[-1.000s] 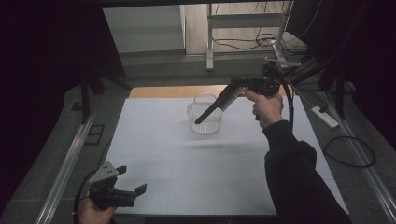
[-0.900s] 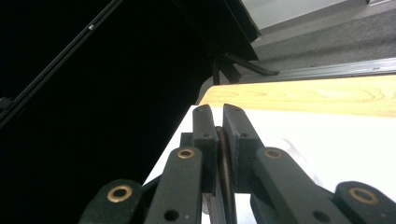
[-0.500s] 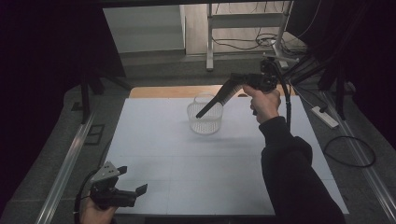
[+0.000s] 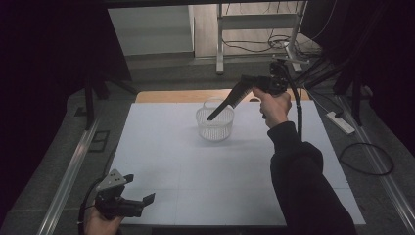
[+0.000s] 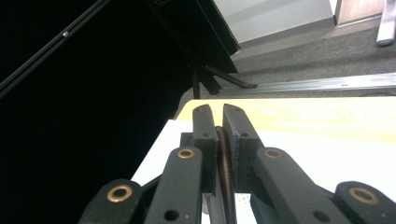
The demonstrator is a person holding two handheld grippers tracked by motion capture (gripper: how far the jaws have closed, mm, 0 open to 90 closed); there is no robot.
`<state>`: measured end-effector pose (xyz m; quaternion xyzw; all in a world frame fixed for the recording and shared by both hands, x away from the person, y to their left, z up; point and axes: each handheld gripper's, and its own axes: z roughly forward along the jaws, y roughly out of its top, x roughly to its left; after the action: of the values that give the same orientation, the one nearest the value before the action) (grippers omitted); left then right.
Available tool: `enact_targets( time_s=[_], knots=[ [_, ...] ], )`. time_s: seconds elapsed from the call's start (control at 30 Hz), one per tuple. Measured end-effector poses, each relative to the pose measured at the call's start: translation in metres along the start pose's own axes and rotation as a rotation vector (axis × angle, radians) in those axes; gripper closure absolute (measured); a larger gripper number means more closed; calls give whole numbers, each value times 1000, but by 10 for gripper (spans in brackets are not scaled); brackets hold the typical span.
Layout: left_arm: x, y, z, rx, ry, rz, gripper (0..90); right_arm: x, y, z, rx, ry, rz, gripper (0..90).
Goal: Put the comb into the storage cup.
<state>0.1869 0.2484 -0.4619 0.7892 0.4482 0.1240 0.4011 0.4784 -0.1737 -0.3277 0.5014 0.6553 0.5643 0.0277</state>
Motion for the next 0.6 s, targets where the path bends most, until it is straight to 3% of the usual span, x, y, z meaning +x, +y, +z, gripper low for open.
enact_targets(
  time_s=[0.6],
  knots=[
    [0, 1, 1, 31, 19, -8, 0, -4, -6, 21, 2, -37, -31, 841]
  ],
)
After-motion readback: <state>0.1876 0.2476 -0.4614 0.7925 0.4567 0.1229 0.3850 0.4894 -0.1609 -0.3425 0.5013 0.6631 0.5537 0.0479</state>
